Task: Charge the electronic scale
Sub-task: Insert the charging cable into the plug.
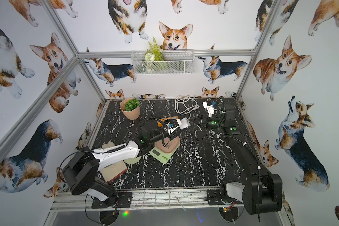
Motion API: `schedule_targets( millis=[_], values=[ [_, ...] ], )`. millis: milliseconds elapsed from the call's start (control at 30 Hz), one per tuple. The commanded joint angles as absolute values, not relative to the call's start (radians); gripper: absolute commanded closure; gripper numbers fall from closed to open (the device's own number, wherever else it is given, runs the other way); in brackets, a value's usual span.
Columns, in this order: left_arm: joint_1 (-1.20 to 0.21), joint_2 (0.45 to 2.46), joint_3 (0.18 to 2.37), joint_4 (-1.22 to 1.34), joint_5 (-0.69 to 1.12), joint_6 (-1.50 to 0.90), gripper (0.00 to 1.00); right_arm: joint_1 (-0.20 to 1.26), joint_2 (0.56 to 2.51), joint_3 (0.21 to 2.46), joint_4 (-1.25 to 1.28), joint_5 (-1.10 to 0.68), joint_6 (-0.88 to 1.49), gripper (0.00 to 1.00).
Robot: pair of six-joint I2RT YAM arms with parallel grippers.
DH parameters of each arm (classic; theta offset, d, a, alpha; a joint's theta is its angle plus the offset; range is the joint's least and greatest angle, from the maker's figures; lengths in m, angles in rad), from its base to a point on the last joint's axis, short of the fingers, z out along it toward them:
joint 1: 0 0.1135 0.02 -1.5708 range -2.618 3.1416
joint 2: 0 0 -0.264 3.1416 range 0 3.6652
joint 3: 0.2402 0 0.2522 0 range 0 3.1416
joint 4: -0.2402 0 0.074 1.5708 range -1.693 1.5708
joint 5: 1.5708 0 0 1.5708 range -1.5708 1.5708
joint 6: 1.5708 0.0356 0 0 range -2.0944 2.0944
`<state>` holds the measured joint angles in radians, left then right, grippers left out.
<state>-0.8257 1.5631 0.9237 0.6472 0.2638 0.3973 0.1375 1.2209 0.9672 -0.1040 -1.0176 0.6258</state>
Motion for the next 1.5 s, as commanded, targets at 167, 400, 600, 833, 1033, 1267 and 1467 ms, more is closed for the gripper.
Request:
schedule_targets(
  millis=[167, 400, 600, 833, 1033, 1267, 1467],
  values=[
    [-0.825, 1.559, 0.964, 0.641, 0.301, 0.431, 0.97, 0.139, 1.236, 1.025, -0.341, -1.000, 0.443, 1.00],
    [-0.824, 1.557, 0.976, 0.600, 0.310, 0.434, 0.97, 0.140, 1.258, 1.071, -0.457, -1.009, 0.341, 1.00],
    [-0.819, 1.552, 0.980, 0.600, 0.333, 0.407, 0.98, 0.141, 1.253, 1.054, -0.427, -1.038, 0.332, 1.00],
    [-0.815, 1.553, 0.996, 0.567, 0.348, 0.412, 0.98, 0.144, 1.255, 1.056, -0.448, -1.043, 0.314, 1.00],
    [-0.816, 1.570, 1.023, 0.539, 0.350, 0.407, 0.99, 0.160, 1.274, 1.051, -0.446, -1.019, 0.327, 1.00],
    [-0.816, 1.577, 1.029, 0.563, 0.331, 0.383, 0.99, 0.180, 1.284, 1.033, -0.401, -1.006, 0.375, 1.00],
    [-0.816, 1.572, 1.014, 0.615, 0.314, 0.370, 1.00, 0.184, 1.278, 1.013, -0.343, -1.012, 0.425, 1.00]
  ],
)
